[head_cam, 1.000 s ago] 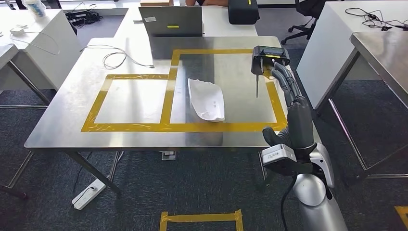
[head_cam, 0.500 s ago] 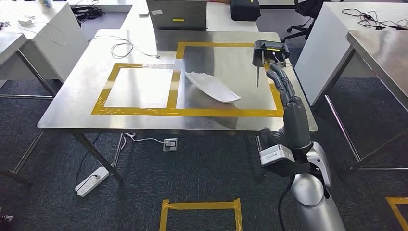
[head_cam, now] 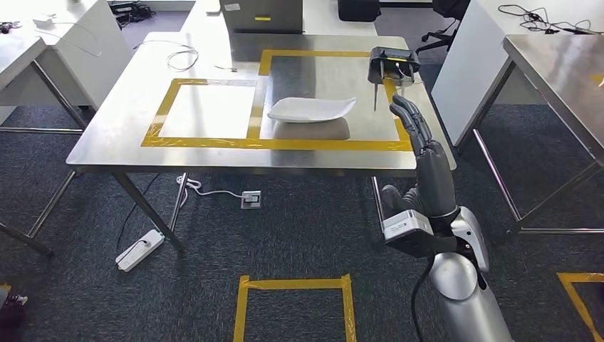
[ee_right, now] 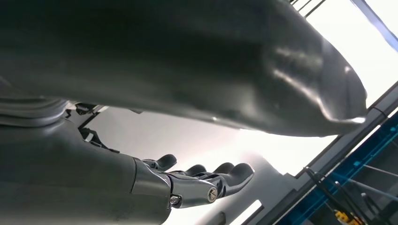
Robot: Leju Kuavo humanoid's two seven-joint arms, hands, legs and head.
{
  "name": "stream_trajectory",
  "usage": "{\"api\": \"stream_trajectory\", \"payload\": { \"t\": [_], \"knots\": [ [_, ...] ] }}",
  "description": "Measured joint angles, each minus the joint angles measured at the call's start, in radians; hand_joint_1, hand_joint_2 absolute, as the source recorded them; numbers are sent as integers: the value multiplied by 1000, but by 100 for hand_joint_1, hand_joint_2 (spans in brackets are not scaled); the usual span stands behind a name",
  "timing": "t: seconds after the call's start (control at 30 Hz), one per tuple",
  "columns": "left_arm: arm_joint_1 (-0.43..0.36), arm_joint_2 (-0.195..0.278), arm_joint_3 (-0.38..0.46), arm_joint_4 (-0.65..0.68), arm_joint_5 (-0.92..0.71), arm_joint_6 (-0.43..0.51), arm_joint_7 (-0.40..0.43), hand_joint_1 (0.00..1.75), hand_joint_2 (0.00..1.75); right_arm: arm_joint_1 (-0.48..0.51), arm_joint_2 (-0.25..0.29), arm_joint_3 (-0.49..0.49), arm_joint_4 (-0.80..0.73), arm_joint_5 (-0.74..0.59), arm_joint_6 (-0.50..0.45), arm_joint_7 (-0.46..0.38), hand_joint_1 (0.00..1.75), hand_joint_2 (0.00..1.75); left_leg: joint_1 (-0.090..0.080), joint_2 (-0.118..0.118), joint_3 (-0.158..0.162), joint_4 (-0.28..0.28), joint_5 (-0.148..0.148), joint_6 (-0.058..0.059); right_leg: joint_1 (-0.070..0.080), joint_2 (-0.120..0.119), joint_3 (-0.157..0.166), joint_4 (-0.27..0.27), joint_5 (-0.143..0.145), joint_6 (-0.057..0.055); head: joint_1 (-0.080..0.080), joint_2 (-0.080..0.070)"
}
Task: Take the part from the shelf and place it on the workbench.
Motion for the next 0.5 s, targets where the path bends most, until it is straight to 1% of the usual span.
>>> {"api": "stream_trajectory", "payload": {
  "t": [0.03,0.07,0.1,0.13,0.17,0.2,0.23,0.27,0.3,0.33,0.37,0.4,0.43,0.47,0.5],
  "knots": [
    [2,1,0,1,0,0,2,0,0,-1,0,2,1,0,0,1,0,0,0,-2,-9,13,-22,-6,-4,-1,-9,-7,15,-6,-1,0],
    [4,3,0,1,0,0,4,0,0,-2,0,5,3,0,0,1,0,0,1,-4,-21,44,-61,-12,-9,-2,-19,-13,31,-10,-2,0],
    [4,4,0,1,0,0,5,0,0,-3,0,7,4,0,0,2,0,0,4,-6,-35,96,-113,-18,-12,-2,-33,-14,44,-12,-2,0],
    [5,6,0,1,0,0,6,0,0,-3,0,9,6,0,0,2,0,0,7,-7,-49,160,-162,-24,-13,-2,-48,-12,56,-12,-3,0],
    [5,8,0,1,0,0,7,0,0,-3,0,11,8,0,0,2,0,0,10,-7,-57,220,-191,-29,-14,-3,-64,-9,66,-10,-3,0],
    [5,10,0,1,0,0,7,0,0,-3,0,12,11,0,0,2,0,0,13,-7,-55,261,-196,-34,-16,-4,-80,-6,77,-7,-3,0],
    [5,11,0,1,0,0,7,0,0,-3,0,12,13,0,0,2,0,0,16,-6,-40,272,-181,-38,-18,-5,-96,-1,87,-4,-3,0],
    [5,13,0,1,0,0,7,0,0,-3,0,12,15,0,1,2,0,0,19,-6,-8,248,-154,-42,-20,-5,-113,5,97,1,-2,0],
    [5,13,0,1,0,0,5,0,0,-4,0,13,17,0,1,2,0,0,22,-7,40,191,-133,-45,-22,-6,-129,13,106,6,-1,0],
    [4,14,0,1,1,0,2,0,0,-5,0,13,19,-1,3,3,0,0,22,-8,93,119,-132,-46,-23,-6,-145,21,113,13,-1,0],
    [3,14,0,1,2,0,-2,0,0,-7,0,13,22,-1,8,5,0,0,22,-9,135,58,-139,-42,-24,-6,-156,26,122,19,0,0],
    [3,14,0,1,2,0,-7,0,0,-10,0,13,28,-2,12,6,0,0,20,-11,159,15,-152,-36,-23,-6,-161,29,130,26,1,0],
    [3,14,0,1,3,1,-12,0,0,-13,0,15,38,-3,16,10,0,0,16,-13,165,-2,-160,-26,-23,-5,-164,29,139,32,2,0],
    [4,14,0,2,3,2,-15,0,0,-14,-1,16,53,-3,18,15,0,0,15,-13,157,-2,-154,-14,-24,-5,-164,26,148,39,3,0],
    [4,13,0,2,3,3,-17,0,0,-15,-2,18,72,-4,16,22,0,0,16,-11,150,-3,-147,-4,-26,-4,-167,27,146,45,3,0]
  ]
}}
